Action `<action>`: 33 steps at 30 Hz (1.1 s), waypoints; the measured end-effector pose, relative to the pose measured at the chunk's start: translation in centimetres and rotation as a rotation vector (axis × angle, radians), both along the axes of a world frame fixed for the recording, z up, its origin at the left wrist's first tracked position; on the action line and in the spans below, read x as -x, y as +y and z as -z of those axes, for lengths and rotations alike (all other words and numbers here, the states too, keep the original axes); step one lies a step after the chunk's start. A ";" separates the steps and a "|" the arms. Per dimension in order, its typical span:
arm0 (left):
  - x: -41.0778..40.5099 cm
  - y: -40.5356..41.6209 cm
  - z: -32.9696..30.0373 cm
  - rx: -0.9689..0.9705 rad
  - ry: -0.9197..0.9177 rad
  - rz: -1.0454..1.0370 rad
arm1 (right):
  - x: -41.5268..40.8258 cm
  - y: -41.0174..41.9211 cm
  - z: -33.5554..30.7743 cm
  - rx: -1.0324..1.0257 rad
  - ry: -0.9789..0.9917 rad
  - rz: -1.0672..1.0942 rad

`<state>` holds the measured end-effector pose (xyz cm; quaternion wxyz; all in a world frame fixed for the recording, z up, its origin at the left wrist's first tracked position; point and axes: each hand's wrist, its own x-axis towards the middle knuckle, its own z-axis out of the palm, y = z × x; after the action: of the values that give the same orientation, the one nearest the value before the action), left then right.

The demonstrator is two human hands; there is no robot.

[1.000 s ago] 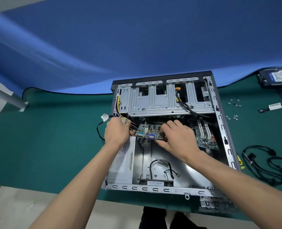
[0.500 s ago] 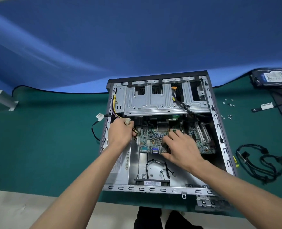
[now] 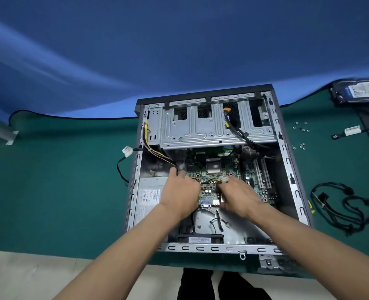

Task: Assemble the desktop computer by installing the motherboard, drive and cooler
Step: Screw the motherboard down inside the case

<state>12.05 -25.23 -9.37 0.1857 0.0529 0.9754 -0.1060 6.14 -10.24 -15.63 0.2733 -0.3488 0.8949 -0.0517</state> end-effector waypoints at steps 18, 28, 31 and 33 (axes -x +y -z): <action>0.1 3.6 4.9 -0.030 -0.398 0.177 | -0.2 0.9 -0.4 0.086 0.101 0.051; -0.7 2.7 4.7 -0.602 -0.340 -0.282 | -0.1 0.9 0.0 0.085 0.087 0.121; -0.3 3.1 4.9 -0.607 -0.401 -0.423 | -0.1 0.8 0.1 0.070 0.064 0.139; 0.1 3.3 5.2 -0.819 -0.470 -0.627 | 0.0 0.7 0.1 0.058 0.058 0.142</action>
<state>11.98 -21.92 -14.55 0.3848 -0.1494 0.8383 0.3561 6.14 -9.50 -15.69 0.2328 -0.2936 0.9231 -0.0869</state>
